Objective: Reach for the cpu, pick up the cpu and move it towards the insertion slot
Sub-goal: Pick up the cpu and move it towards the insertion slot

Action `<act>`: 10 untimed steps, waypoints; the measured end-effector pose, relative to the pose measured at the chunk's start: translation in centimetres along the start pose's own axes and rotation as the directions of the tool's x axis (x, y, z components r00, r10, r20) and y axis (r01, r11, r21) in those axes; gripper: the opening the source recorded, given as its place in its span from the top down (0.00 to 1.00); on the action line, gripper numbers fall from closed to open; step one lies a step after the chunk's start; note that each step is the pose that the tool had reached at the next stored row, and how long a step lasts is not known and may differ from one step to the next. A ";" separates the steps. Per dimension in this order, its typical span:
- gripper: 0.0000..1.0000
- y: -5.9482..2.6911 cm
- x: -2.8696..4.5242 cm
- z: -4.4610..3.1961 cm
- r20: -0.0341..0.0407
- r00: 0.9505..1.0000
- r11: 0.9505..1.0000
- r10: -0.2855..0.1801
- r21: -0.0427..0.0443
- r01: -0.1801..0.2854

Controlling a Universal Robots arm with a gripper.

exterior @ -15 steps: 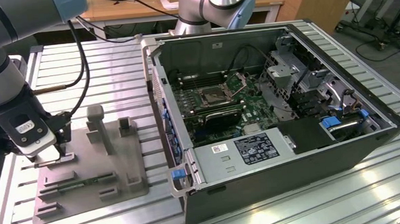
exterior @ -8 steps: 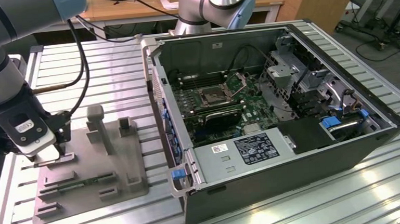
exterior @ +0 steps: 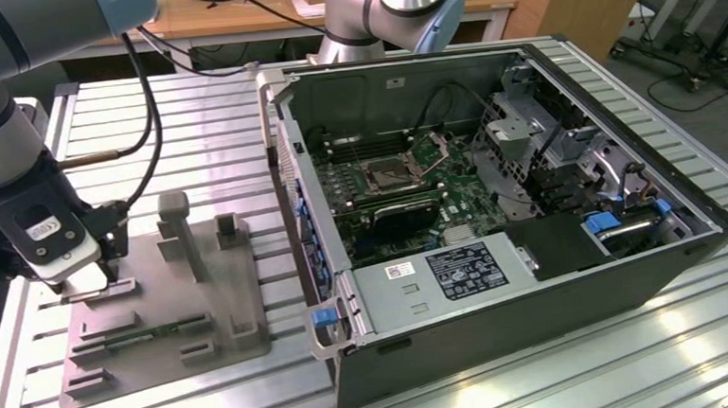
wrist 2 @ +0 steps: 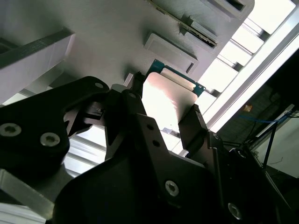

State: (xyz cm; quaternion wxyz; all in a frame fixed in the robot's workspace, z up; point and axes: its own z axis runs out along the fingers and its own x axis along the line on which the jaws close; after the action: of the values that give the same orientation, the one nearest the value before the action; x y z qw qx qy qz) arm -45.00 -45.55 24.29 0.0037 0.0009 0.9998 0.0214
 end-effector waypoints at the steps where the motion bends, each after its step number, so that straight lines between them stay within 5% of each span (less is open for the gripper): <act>1: 0.46 0.00 0.00 -0.01 0.000 1.000 1.000 0.000 0.000 0.000; 10: 0.46 0.01 0.00 -0.19 0.000 1.000 1.000 0.000 0.000 0.000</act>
State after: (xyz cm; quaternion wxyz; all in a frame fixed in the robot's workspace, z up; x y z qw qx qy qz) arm -45.00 -45.55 24.49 0.0038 0.0009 0.9998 0.0215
